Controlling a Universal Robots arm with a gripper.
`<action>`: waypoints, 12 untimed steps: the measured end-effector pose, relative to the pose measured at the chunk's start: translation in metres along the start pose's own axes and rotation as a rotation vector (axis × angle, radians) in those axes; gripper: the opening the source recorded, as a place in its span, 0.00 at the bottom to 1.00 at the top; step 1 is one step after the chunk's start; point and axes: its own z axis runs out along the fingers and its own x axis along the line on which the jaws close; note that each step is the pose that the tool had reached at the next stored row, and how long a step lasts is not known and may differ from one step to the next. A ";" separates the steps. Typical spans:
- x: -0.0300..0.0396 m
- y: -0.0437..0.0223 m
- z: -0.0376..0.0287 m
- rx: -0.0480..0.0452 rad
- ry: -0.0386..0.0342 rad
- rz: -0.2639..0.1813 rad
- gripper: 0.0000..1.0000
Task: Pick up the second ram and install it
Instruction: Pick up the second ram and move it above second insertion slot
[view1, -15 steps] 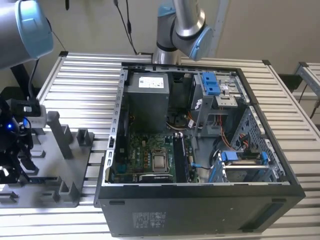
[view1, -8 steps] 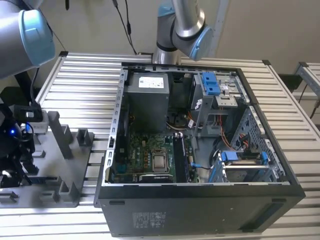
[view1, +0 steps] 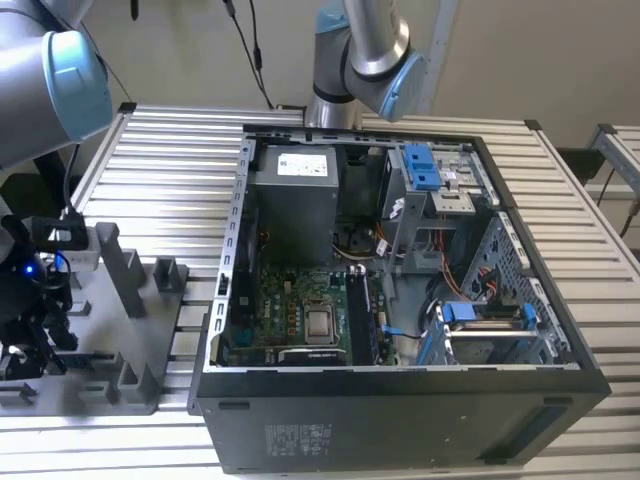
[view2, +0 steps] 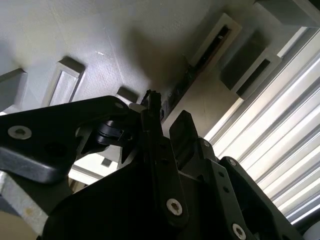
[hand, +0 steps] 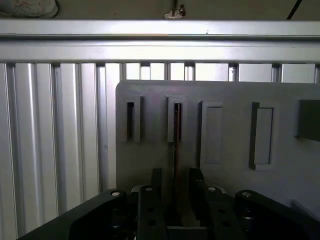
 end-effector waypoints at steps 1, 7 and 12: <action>0.0000 0.0000 0.0001 0.0000 0.0000 0.000 0.36; 0.0000 0.0001 0.0004 0.0002 -0.0002 0.000 0.34; 0.0000 0.0001 0.0006 0.0002 -0.0001 0.000 0.27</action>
